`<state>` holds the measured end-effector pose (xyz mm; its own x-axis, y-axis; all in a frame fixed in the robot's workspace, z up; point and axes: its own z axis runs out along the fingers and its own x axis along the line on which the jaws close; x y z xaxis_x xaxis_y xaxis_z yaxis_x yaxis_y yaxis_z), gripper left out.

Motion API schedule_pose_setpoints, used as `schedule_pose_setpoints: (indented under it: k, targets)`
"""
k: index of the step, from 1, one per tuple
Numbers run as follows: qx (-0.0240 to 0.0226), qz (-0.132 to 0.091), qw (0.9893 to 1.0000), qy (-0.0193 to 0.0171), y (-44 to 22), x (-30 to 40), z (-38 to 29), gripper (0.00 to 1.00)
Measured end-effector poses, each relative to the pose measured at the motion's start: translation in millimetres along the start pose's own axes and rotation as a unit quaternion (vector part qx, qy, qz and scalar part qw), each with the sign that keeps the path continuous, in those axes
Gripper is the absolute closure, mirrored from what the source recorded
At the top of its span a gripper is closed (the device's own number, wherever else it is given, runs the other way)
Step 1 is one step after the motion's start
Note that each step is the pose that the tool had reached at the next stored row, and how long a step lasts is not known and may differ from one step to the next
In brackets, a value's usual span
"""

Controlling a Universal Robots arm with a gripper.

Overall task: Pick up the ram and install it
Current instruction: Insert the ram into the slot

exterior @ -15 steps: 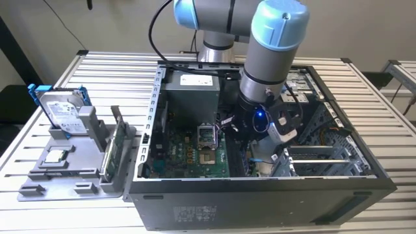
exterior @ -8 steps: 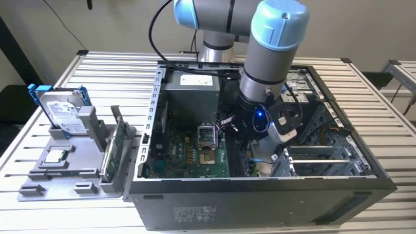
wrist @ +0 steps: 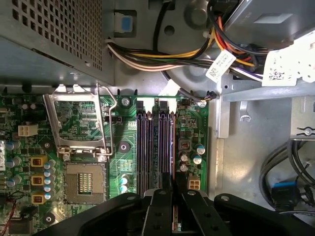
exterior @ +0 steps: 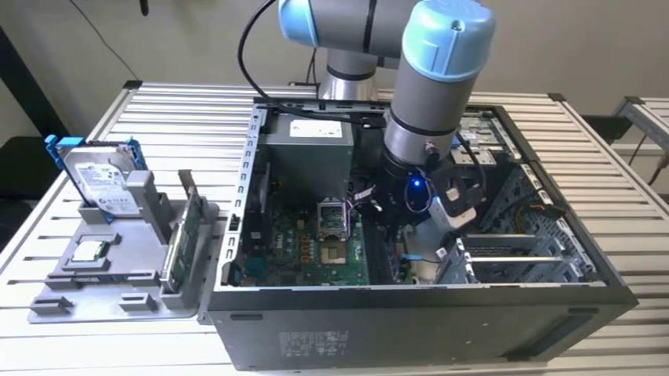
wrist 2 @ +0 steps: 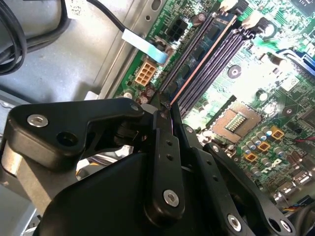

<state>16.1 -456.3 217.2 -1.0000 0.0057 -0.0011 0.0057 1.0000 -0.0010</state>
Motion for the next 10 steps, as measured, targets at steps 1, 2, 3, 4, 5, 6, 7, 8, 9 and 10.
schedule_pose_setpoints:
  k: [1, 2, 3, 4, 5, 6, 7, 8, 9, 10]
  targets:
    - [0.0, 0.0, 1.0, 0.0, 0.0, 0.0, 0.0, 0.86]
    - [0.0, 0.0, 1.0, 0.0, 0.0, 0.1, 0.0, 0.86]
    - [0.0001, 0.0, 1.0, 0.0, 0.0, 0.1, 0.1, 0.86]
    - [0.0001, 0.0, 1.0, 0.0, 0.0, 0.1, 0.3, 0.86]
    - [0.0001, 0.0, 1.0, 0.0, 0.0, 0.1, 0.6, 0.86]
    - [0.0, 0.0, 1.0, 0.0, 0.0, 0.1, 1.2, 0.86]
    - [0.0, 0.0, 1.0, -0.0001, 0.0, 0.1, 2.1, 0.86]
    - [0.0, 0.0, 1.0, 0.0, 0.0, 0.2, 2.9, 0.86]
    - [0.0, 0.0, 1.0, 0.0, 0.0, 0.2, 3.6, 0.86]
    - [0.0, 0.0, 1.0, 0.0, 0.0, 0.2, 4.2, 0.86]
